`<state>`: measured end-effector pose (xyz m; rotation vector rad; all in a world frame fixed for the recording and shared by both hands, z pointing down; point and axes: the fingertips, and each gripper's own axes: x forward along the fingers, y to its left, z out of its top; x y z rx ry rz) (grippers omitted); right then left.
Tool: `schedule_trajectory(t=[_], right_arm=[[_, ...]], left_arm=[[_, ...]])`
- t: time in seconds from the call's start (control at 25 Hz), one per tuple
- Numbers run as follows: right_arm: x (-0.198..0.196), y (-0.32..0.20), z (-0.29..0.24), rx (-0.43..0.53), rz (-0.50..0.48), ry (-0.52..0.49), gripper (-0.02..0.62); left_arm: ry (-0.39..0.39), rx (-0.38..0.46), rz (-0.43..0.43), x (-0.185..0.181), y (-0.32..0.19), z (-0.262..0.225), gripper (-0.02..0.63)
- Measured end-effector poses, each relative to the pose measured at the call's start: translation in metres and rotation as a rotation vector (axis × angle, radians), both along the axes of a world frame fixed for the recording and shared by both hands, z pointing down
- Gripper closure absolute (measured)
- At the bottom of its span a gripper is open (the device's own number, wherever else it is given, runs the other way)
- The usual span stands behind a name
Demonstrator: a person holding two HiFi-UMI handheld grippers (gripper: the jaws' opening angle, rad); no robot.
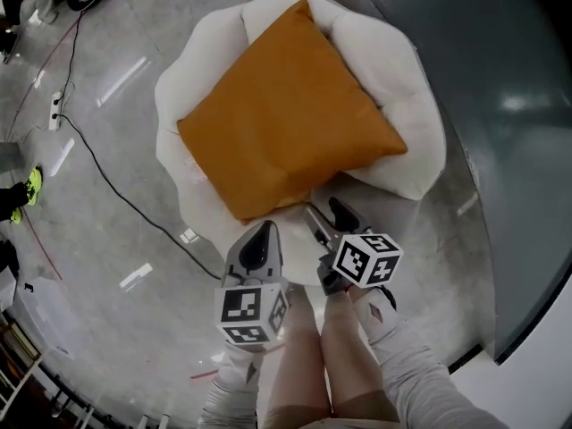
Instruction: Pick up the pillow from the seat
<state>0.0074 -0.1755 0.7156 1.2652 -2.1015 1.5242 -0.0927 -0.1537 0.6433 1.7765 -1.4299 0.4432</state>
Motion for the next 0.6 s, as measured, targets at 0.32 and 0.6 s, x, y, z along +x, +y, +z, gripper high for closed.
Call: schedule_trajectory(t=[0.32,0.6], right_arm=[[0.004,-0.026,0.081,-0.057,0.167,-0.105,0.152],[0.004,-0.054,0.114,-0.051,0.215,-0.165,0.021]], left_arm=[[-0.005,-0.042,-0.005,-0.008,-0.004,0.053,0.606],[-0.003,-0.068,0.001,-0.01,-0.007,0.072,0.606]])
